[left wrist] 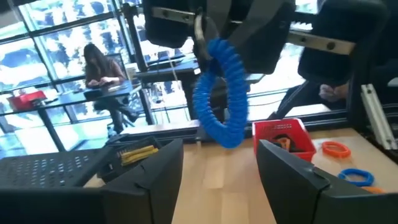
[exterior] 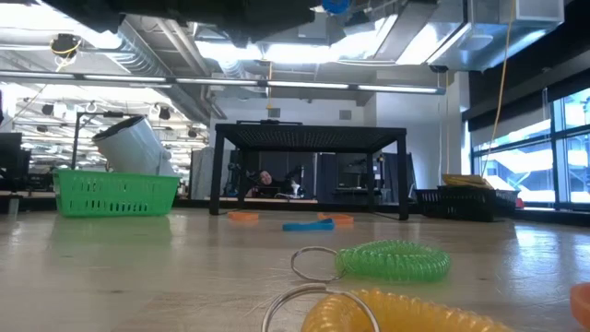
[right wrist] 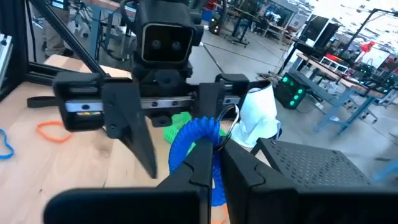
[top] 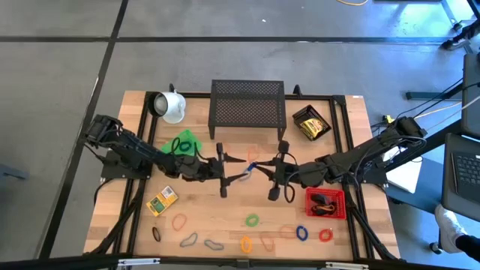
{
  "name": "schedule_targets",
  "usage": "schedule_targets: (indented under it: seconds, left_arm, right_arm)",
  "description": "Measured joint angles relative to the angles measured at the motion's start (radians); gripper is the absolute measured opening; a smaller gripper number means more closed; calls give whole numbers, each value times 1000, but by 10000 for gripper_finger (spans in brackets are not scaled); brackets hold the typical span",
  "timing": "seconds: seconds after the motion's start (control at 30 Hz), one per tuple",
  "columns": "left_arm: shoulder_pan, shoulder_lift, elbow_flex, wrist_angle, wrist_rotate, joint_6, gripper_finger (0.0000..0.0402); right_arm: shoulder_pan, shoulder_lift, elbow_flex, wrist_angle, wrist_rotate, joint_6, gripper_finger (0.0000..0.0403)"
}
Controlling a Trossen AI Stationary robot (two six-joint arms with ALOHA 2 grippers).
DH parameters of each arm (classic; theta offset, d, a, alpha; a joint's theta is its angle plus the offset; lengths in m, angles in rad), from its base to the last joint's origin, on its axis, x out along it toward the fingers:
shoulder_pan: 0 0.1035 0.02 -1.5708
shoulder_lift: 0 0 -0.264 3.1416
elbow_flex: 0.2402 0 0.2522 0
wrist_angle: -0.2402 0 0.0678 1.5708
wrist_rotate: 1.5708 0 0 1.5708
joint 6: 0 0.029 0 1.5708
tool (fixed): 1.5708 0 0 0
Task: Pick & Place Office Desk Supplies
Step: Put the top blue spring keychain into the green bin
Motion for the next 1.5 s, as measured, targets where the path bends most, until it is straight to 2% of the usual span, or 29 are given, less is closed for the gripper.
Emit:
schedule_targets:
  seconds: [0.27,0.47,0.7,0.83,1.07,1.17,1.3,1.5]
  left_arm:
    - [16,-1,1,107,13,-19,195]
    - [41,-1,1,106,140,-74,194]
    - [56,-1,1,141,120,-88,181]
    - [56,-1,1,154,120,-111,141]
    - [55,-1,1,146,121,-108,24]
    - [56,-1,1,146,121,-126,18]
    - [55,-1,1,145,120,-152,24]
    - [45,-1,1,135,115,-184,24]
  right_arm:
    - [-8,0,0,43,-3,-43,18]
    - [-40,0,0,71,-49,-50,18]
    - [-72,0,0,99,-126,-51,18]
    - [-83,0,0,100,-126,-51,18]
    - [-95,0,0,98,-127,-5,18]
    - [-97,0,0,97,-127,29,20]
    - [-97,-1,0,96,-127,22,41]
    - [-96,-39,0,35,-127,61,109]
